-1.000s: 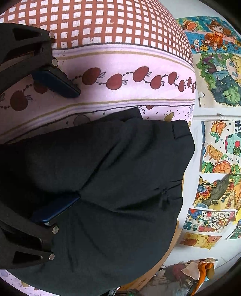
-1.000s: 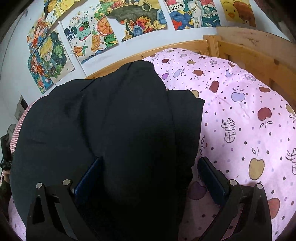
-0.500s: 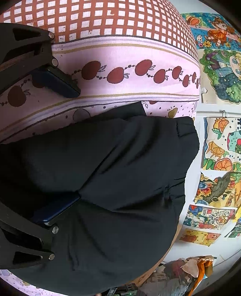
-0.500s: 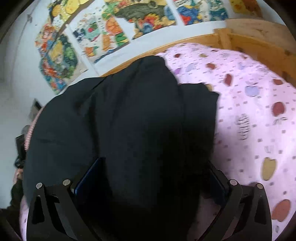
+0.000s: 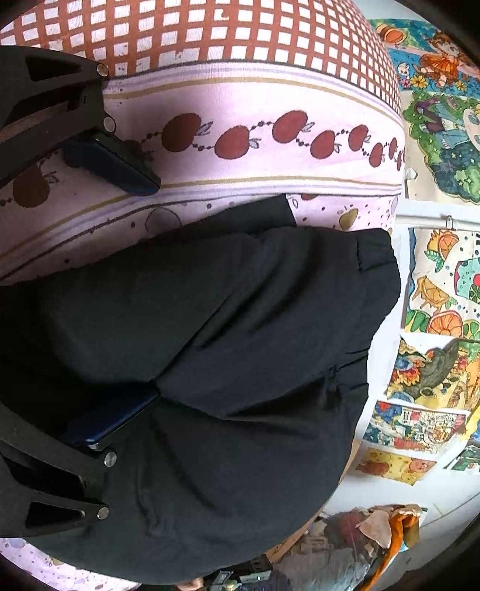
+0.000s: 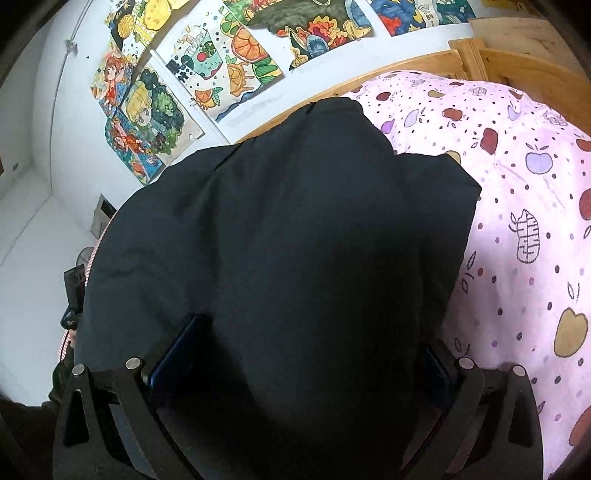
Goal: Fold large clothes
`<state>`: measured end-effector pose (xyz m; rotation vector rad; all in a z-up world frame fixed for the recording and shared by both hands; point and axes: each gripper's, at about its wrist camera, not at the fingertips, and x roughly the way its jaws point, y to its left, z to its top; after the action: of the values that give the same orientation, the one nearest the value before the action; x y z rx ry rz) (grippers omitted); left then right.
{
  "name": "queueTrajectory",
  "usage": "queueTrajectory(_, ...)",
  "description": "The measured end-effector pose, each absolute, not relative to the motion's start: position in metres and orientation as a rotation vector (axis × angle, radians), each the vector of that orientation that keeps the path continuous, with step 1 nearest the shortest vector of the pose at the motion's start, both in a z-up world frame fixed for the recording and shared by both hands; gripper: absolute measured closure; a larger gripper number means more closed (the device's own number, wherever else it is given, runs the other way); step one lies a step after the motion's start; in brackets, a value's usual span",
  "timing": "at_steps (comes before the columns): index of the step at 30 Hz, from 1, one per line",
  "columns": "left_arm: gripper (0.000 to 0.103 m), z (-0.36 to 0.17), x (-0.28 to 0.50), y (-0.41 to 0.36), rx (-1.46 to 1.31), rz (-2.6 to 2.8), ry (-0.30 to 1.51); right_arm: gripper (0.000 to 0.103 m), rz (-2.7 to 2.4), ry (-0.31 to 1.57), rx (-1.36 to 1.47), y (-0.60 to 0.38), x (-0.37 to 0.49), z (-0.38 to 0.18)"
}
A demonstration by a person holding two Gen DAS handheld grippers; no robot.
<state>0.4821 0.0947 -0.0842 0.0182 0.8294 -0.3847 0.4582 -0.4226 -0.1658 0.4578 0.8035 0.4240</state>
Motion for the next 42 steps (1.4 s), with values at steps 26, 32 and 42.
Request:
queueTrajectory(26,0.053,-0.096,0.478,0.099,-0.206,-0.497,1.019,0.025,0.388,0.917,0.431,-0.393,0.443,-0.148)
queueTrajectory(32,0.077,-0.078,0.463,0.086,-0.153,-0.422,1.031,0.042,0.351,0.915,0.411,-0.387,0.430,-0.142)
queueTrajectory(42,0.084,-0.052,0.413,0.026,0.155,-0.290,0.890,0.069,0.313,0.848,0.327,-0.385,0.394,-0.127)
